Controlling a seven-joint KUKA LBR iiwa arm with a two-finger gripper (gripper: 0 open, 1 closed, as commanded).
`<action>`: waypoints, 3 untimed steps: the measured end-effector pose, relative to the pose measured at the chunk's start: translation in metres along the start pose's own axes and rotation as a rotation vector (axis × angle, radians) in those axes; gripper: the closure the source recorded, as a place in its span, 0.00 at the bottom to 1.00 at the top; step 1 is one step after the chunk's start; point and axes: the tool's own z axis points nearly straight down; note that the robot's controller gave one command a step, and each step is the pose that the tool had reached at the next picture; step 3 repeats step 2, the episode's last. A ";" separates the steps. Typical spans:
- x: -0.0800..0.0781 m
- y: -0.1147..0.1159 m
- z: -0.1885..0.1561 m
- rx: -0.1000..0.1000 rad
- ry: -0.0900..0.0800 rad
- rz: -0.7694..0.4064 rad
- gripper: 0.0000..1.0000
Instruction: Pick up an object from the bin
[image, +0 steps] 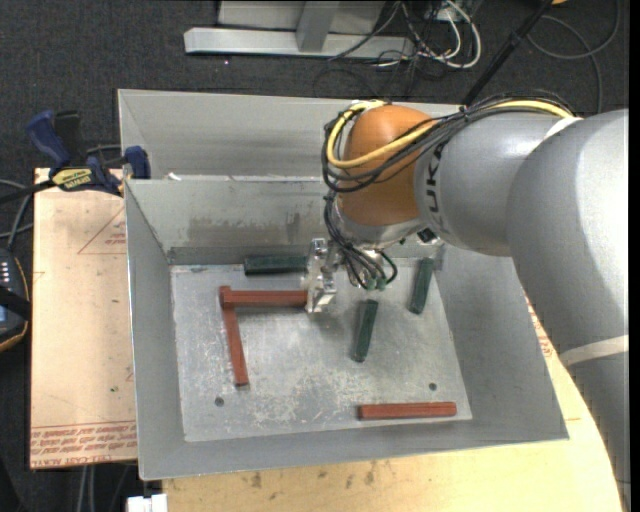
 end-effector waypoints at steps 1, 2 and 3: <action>0.000 0.000 0.000 0.000 0.000 0.000 1.00; 0.010 -0.020 -0.144 0.001 0.000 -0.037 1.00; 0.010 -0.020 -0.144 0.001 0.000 -0.037 1.00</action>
Offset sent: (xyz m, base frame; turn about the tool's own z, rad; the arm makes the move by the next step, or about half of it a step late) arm -0.0102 -0.0213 0.1439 -0.0385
